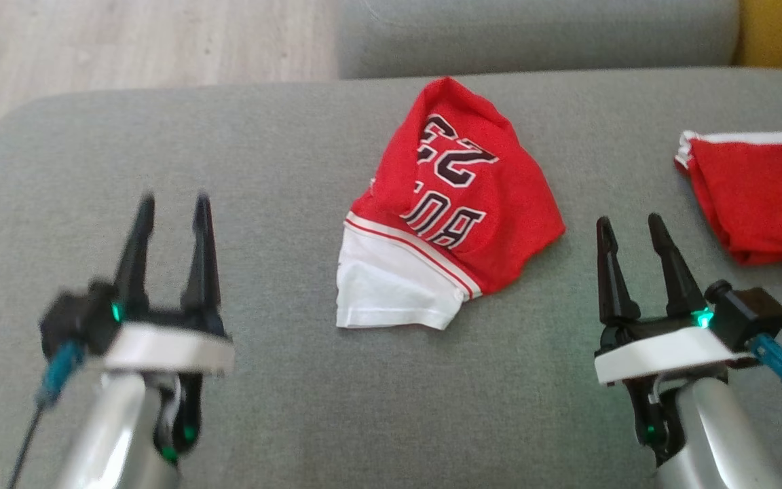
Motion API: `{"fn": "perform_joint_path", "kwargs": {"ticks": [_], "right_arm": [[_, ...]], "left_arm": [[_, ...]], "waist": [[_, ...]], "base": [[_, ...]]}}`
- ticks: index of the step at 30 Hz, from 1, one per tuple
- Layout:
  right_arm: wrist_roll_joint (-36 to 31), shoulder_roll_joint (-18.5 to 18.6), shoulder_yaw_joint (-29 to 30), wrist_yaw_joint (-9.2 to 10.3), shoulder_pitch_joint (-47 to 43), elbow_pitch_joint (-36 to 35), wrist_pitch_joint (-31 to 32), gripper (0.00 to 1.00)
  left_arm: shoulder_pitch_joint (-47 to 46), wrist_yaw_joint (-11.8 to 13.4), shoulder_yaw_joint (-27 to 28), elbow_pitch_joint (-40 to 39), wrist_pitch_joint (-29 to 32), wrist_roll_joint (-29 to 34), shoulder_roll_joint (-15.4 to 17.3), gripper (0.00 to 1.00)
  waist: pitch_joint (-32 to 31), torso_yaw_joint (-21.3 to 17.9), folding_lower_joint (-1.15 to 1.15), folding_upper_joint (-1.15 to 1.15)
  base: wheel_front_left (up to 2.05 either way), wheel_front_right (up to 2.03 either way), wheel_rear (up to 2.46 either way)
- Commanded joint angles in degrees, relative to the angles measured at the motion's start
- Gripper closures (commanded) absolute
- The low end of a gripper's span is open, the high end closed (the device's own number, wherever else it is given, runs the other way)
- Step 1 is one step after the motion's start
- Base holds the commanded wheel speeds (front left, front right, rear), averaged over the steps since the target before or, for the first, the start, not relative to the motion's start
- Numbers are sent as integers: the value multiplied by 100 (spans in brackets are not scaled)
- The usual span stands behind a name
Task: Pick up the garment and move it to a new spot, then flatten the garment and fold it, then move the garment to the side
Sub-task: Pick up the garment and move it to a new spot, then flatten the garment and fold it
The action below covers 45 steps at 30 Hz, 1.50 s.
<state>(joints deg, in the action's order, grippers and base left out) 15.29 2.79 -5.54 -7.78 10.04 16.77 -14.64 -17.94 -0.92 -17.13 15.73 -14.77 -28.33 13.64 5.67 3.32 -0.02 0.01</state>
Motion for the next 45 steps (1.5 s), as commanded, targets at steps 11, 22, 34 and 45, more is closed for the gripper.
{"fn": "perform_joint_path", "kwargs": {"ticks": [11,22,34,45], "right_arm": [[-14,9,-224,30,144,-206,-36,0],[-13,9,-196,30,273,-272,-36,0],[56,9,-222,30,412,-354,-36,0],[33,9,-193,30,349,-283,-36,0]], "left_arm": [[185,-215,344,-122,84,254,-308,0],[-479,-504,-366,1008,1490,35,-511,0],[-918,-594,-590,1830,2329,-372,-639,14],[-1116,-91,28,1781,829,-317,-406,100]], "waist": [[60,-56,2,-1],[521,-400,2,-1],[845,-813,2,-1],[523,-677,2,-1]], "base": [[0,0,0],[0,0,0],[0,0,0],[0,0,0]]}}
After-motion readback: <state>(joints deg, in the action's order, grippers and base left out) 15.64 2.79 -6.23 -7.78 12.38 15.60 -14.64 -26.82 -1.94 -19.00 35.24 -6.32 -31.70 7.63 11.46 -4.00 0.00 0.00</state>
